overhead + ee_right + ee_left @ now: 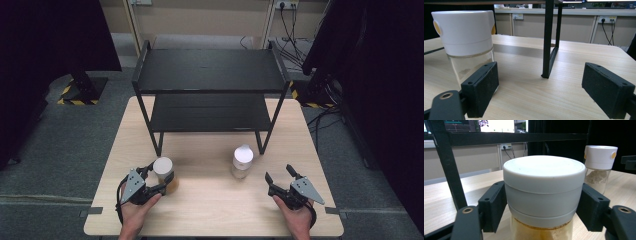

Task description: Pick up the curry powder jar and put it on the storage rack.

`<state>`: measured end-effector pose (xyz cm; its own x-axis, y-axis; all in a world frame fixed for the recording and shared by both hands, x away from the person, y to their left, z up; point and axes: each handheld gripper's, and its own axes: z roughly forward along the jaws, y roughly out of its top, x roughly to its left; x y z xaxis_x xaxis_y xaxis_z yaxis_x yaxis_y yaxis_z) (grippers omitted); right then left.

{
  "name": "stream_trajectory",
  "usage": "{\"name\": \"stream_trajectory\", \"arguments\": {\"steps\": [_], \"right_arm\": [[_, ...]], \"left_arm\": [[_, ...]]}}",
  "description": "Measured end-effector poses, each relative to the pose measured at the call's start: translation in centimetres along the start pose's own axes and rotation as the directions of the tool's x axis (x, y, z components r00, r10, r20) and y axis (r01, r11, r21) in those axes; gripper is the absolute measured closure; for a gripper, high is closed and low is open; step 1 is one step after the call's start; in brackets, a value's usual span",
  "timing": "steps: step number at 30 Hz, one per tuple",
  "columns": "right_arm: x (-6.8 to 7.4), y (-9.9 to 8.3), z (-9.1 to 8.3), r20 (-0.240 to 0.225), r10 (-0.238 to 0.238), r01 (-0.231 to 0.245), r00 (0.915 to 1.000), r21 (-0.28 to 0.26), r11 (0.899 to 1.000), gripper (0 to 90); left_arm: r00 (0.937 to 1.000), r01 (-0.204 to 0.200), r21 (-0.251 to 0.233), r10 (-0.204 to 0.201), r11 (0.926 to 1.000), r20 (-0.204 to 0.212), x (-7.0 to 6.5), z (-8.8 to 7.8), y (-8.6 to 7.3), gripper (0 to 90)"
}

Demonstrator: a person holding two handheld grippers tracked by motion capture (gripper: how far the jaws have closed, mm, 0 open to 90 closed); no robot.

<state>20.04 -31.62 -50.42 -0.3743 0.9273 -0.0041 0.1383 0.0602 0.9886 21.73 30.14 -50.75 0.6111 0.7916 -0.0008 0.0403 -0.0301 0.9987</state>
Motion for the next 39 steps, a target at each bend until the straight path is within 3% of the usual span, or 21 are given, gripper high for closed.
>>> {"name": "stream_trajectory", "arguments": {"steps": [17, 27, 32, 39], "right_arm": [[0.0, 0.0, 0.0, -0.003, -0.003, 0.003, 1.0, -0.001, 1.0, 14.3], [-0.1, 0.0, 0.0, -0.004, 0.0, 0.0, 1.0, -0.001, 1.0, 14.3], [-0.1, 0.0, 0.0, -0.005, 0.001, -0.001, 1.0, -0.001, 1.0, 14.3], [-0.1, 0.0, 0.0, -0.005, 0.001, -0.001, 1.0, -0.002, 1.0, 14.3]], "left_arm": [[1.0, 0.004, 0.01, -0.004, 0.9999, -0.005, -0.2, 0.1, 0.3, 33.6], [0.9994, 0.028, 0.004, -0.028, 0.9996, 0.019, 0.0, 0.2, 0.3, 33.7], [0.9985, 0.048, -0.023, -0.048, 0.9986, 0.026, 0.0, 0.0, 0.5, 33.7], [0.9989, 0.045, -0.052, -0.044, 0.9976, 0.016, -0.7, -0.5, 1.7, 33.7]]}}
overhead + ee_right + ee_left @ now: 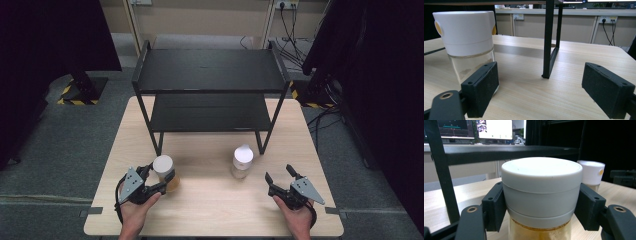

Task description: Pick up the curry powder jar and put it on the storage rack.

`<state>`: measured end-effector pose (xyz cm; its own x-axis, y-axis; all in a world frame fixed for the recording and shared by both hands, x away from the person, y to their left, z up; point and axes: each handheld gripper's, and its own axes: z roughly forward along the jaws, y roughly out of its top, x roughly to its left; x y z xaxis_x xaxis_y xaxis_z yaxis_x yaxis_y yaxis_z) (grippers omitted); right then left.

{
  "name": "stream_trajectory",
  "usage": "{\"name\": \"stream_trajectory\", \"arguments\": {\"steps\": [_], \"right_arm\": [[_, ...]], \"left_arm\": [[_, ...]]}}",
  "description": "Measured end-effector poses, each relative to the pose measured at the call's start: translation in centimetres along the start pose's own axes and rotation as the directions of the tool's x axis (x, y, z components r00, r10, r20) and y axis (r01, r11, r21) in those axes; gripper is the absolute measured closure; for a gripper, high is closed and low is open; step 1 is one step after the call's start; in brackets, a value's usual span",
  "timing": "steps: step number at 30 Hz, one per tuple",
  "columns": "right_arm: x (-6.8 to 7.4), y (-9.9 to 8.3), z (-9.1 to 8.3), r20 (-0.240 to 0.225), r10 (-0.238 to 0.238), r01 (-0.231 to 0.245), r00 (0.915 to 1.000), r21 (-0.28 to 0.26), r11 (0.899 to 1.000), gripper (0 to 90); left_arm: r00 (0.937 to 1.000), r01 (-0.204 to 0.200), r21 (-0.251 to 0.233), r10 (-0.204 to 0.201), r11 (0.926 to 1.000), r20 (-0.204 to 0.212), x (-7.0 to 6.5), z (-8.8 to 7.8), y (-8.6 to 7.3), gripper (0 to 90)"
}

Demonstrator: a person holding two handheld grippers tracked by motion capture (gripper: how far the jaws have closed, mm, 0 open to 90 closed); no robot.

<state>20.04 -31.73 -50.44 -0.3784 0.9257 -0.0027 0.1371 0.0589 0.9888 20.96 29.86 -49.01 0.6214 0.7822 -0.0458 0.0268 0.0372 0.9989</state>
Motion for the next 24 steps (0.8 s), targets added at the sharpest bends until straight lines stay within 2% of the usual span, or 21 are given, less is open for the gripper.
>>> {"name": "stream_trajectory", "arguments": {"steps": [12, 24], "right_arm": [[0.1, -0.1, 0.0, 0.005, 0.005, -0.005, 1.0, -0.003, 1.0, 14.3], [0.0, -0.1, 0.0, 0.007, 0.012, -0.012, 0.9999, -0.005, 1.0, 14.3]], "left_arm": [[0.9994, -0.027, -0.033, 0.026, 0.9991, -0.022, -1.4, -0.6, 2.2, 33.6], [0.9946, -0.069, -0.028, 0.066, 0.9972, -0.08, -3.2, -1.0, 6.3, 33.7]]}}
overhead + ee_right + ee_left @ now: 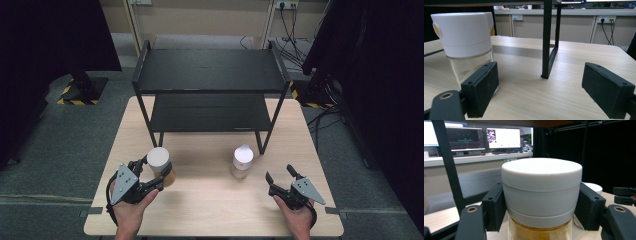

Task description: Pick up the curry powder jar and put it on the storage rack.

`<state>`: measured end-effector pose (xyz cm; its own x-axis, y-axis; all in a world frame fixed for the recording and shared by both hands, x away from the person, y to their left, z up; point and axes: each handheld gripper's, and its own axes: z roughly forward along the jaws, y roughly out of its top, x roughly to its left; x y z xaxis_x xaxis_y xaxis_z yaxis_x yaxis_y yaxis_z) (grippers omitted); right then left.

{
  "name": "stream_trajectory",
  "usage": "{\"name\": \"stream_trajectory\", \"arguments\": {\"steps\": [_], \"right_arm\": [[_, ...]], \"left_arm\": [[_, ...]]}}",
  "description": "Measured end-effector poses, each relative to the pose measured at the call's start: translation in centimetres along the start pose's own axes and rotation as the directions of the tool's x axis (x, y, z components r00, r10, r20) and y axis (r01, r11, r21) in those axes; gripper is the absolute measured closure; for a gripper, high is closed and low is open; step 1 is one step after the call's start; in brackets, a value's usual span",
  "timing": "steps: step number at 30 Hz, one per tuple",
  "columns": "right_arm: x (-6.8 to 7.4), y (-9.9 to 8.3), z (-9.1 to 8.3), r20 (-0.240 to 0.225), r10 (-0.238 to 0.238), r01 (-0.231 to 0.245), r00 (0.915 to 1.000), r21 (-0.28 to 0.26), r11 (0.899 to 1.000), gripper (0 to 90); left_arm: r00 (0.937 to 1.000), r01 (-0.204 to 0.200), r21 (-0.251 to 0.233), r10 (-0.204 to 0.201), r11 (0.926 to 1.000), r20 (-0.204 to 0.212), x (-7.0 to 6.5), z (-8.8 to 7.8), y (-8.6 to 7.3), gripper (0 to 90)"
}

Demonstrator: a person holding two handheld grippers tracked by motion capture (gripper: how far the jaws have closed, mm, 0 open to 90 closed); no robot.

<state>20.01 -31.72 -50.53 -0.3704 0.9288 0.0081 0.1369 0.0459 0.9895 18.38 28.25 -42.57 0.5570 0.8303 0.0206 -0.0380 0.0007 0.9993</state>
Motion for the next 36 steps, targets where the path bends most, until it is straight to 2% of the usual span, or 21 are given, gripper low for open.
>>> {"name": "stream_trajectory", "arguments": {"steps": [13, 20, 26, 36], "right_arm": [[0.1, 0.0, 0.0, 0.006, 0.0, 0.0, 1.0, -0.001, 1.0, 14.3], [0.1, 0.0, 0.0, 0.007, 0.002, -0.002, 1.0, -0.002, 1.0, 14.3], [0.1, -0.1, 0.0, 0.007, 0.004, -0.004, 1.0, -0.003, 1.0, 14.3], [0.1, -0.1, 0.0, 0.008, 0.007, -0.007, 0.9999, -0.004, 1.0, 14.3]], "left_arm": [[0.9996, -0.017, -0.039, 0.016, 0.9991, -0.023, 0.1, 0.6, 4.3, 33.7], [0.9994, -0.015, -0.065, 0.013, 0.9978, -0.032, 0.1, 1.2, 5.4, 33.7], [0.9997, -0.002, -0.085, 0.0, 0.9964, -0.023, 0.3, 1.7, 6.2, 33.7], [0.9998, -0.01, -0.1, 0.008, 0.9949, -0.017, 0.3, 2.7, 8.0, 33.7]]}}
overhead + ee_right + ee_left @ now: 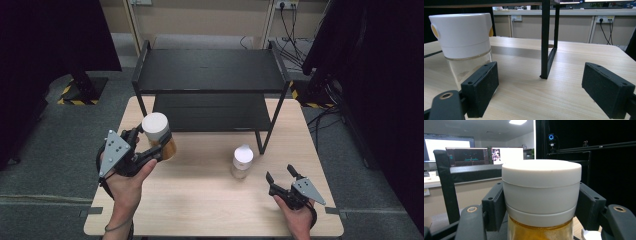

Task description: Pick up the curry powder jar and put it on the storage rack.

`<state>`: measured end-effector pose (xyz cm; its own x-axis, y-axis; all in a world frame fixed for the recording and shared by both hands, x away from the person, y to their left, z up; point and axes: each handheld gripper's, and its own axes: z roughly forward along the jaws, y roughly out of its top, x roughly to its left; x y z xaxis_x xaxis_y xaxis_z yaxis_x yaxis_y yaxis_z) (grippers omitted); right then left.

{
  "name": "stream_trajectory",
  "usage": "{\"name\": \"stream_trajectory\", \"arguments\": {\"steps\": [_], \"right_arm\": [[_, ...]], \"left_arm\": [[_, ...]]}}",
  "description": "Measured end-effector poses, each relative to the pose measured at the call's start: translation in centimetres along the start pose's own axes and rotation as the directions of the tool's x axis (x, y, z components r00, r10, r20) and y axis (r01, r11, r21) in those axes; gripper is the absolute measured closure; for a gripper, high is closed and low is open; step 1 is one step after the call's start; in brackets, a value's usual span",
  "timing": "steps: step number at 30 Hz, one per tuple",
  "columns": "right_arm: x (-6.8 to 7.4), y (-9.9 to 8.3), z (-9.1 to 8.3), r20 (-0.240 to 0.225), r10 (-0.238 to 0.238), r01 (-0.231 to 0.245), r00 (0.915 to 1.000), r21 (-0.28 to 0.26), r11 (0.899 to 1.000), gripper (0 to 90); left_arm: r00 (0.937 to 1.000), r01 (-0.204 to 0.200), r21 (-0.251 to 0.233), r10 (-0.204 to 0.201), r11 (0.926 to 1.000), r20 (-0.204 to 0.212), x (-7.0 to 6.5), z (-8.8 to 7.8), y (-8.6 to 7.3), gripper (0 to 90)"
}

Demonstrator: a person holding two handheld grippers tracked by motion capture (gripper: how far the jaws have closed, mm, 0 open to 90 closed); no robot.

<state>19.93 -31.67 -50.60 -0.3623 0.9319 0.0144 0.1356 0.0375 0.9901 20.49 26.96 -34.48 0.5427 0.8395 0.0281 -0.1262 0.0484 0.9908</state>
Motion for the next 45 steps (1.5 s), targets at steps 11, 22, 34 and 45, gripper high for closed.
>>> {"name": "stream_trajectory", "arguments": {"steps": [11, 22, 34, 45], "right_arm": [[0.0, 0.0, 0.0, 0.001, 0.002, -0.002, 1.0, 0.0, 1.0, 14.3], [0.0, 0.0, 0.0, 0.0, 0.007, -0.007, 1.0, -0.001, 1.0, 14.3], [0.0, 0.0, 0.0, 0.001, 0.009, -0.009, 1.0, -0.001, 1.0, 14.3], [0.0, 0.0, 0.0, 0.001, 0.009, -0.009, 1.0, -0.001, 1.0, 14.3]], "left_arm": [[1.0, 0.001, -0.014, -0.001, 0.9999, 0.001, 0.0, 0.7, 1.6, 33.7], [0.9999, 0.013, -0.022, -0.013, 0.9997, -0.007, 0.2, 1.4, 3.0, 33.7], [0.9999, 0.006, -0.026, -0.007, 0.9996, -0.011, 0.2, 1.9, 3.8, 33.8], [0.9999, 0.008, -0.031, -0.009, 0.9995, -0.013, 0.4, 2.6, 5.0, 33.8]]}}
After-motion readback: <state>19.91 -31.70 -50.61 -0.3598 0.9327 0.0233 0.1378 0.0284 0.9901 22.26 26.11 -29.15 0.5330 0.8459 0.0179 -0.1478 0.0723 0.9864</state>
